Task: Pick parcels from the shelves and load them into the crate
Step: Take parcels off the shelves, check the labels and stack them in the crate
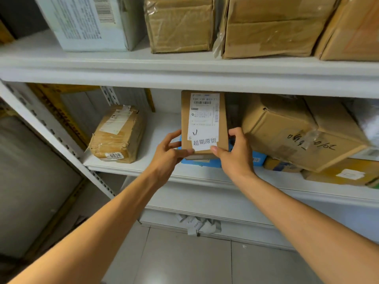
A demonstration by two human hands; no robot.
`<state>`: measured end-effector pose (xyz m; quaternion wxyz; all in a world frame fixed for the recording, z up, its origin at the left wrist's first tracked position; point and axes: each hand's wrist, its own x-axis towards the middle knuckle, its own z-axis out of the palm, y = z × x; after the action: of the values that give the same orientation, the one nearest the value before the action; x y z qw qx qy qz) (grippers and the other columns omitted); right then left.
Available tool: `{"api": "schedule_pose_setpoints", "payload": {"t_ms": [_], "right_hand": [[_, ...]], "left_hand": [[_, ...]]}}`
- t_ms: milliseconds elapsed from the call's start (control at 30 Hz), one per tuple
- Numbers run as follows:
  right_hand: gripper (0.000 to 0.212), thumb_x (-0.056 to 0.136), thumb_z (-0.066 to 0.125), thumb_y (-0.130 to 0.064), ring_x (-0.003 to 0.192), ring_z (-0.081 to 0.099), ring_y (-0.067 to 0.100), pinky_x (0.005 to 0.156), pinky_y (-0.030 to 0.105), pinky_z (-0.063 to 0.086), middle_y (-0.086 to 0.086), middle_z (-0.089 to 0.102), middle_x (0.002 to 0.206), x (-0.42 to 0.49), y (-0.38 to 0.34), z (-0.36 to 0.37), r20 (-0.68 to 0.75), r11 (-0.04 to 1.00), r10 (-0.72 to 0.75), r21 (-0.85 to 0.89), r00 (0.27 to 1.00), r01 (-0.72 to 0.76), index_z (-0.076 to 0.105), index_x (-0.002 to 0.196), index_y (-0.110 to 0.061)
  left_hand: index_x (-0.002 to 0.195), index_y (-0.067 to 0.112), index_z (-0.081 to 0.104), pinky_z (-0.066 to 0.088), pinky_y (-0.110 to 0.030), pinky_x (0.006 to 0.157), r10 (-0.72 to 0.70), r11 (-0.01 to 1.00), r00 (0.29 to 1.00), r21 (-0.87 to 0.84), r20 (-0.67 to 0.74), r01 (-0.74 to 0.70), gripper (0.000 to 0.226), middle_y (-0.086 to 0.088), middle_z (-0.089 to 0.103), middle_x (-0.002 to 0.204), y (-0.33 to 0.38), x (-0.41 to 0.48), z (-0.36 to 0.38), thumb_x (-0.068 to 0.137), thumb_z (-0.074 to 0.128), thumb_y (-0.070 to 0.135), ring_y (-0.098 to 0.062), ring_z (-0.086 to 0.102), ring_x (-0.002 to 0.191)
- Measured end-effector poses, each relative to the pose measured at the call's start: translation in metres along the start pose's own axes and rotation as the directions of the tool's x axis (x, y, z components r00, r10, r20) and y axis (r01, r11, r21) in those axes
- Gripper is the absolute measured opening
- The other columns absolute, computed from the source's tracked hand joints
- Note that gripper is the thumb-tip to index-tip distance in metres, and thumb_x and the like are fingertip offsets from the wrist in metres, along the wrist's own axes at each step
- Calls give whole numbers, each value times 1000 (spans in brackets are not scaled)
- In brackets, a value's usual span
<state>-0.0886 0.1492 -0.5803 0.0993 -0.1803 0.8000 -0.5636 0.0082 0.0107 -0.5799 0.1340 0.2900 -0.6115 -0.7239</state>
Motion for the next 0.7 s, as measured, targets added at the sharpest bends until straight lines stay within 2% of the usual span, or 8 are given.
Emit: {"api": "schedule_pose_setpoints", "payload": {"t_ms": [67,167,200,300,433,500,600,700], "right_hand": [[44,79,77,-7,99,55,12,66,12,44,-7,57,104,-6,6,-2,62,1000,12,-11,998,-11,43,107,-15],[54,72,81,0,105,60,19,77,27,55,-3,59,106,-14,14,-6,126,999,28,16,992,-30,41,104,-15],[59,69,83,1,109,58,19,84,32,54,-3,58,109,-17,16,-6,137,999,21,31,990,-26,42,109,-16],[90,65,85,2,114,50,9,94,29,48,-10,49,124,-28,17,-9,181,998,8,61,983,-19,40,140,-20],[96,66,83,4,114,47,4,97,29,47,-15,55,120,-40,21,-13,248,997,-31,74,968,13,37,147,-22],[97,67,82,6,123,48,9,102,34,47,-5,56,133,-46,25,-15,275,996,-33,83,961,10,36,148,-21],[100,65,83,8,122,51,14,94,27,51,-3,51,141,-56,38,-19,285,996,-42,93,957,16,36,148,-23],[100,61,85,6,119,55,14,90,31,54,-6,58,130,-69,58,-27,283,997,-37,74,959,17,41,145,-26]], "left_hand": [[130,19,52,51,-36,90,-3,1000,1000,24,-21,3,61,-10,64,126,-6,-12,-5,78,66,-12,-30,62,114],[125,19,53,46,-50,102,20,998,999,68,-36,-18,60,-6,63,127,-12,-29,-12,76,69,-12,-29,62,113],[124,20,53,46,-52,103,31,996,999,80,-41,-28,61,-5,62,127,-13,-33,-15,75,70,-13,-28,63,112],[126,20,54,45,-52,103,58,994,997,97,-54,-53,66,-5,62,127,-12,-44,-18,73,71,-14,-25,64,111],[141,31,43,42,-43,102,51,986,998,159,-38,-44,83,-6,60,128,-13,-59,-19,75,69,-15,-17,63,107],[146,35,37,38,-38,98,43,978,999,205,-24,-37,90,-5,59,126,-18,-66,-17,77,67,-15,-8,61,102],[144,36,41,45,-35,94,36,978,999,205,-14,-32,90,-5,60,124,-34,-75,-13,76,65,-18,-12,61,105],[142,37,42,50,-18,70,22,979,999,204,25,-27,90,-1,62,120,-57,-84,-8,75,67,-17,-10,63,104]]}}
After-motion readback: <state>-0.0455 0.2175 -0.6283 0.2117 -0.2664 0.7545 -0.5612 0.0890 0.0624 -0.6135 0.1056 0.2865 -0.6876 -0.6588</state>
